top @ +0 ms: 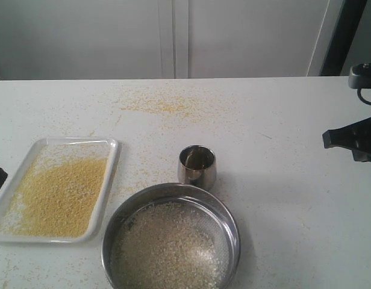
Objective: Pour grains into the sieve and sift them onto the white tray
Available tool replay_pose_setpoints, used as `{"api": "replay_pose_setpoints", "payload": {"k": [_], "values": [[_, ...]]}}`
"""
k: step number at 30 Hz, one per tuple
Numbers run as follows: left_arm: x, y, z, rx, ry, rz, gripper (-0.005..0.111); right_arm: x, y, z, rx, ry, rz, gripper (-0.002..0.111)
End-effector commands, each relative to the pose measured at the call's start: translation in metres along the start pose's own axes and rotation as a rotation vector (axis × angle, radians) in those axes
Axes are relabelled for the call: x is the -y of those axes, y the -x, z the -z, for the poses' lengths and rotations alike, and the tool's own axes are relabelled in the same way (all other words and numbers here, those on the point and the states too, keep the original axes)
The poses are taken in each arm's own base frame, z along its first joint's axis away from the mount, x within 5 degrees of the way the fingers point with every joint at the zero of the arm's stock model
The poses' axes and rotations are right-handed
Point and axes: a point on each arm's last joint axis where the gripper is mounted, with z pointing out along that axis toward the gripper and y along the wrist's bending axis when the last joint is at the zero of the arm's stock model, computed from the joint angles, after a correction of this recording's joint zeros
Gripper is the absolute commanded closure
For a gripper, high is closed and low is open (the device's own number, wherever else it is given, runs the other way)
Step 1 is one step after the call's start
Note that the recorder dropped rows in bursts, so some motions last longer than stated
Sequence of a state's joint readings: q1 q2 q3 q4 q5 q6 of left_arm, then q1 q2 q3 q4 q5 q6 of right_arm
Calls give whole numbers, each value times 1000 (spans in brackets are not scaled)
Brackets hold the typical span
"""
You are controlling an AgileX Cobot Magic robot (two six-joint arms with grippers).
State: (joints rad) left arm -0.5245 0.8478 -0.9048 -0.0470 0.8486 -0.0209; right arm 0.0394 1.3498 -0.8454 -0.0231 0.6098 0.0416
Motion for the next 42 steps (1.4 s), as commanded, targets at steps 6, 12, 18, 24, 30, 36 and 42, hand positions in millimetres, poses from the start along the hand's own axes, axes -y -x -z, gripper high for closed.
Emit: {"api": "replay_pose_setpoints", "payload": {"k": [6,12,18,24,30,36,42], "values": [[1,2,1,51,-9,19,106,3,1,2,14,-7,-12,108],[-4,3,-6,236,43,-1,106,3,1,2,14,-7,-12,108],[-9,-40,0,309,157,-88,106,3,1,2,14,-7,-12,108],[-18,-81,8,374,291,6,106,3,1,2,14,-7,-12,108],[-20,-111,7,456,408,89,106,3,1,2,14,-7,-13,108],[-22,-126,0,503,494,144,106,3,1,2,14,-7,-13,108],[-22,-140,-13,560,526,202,106,3,1,2,14,-7,-13,108]]}}
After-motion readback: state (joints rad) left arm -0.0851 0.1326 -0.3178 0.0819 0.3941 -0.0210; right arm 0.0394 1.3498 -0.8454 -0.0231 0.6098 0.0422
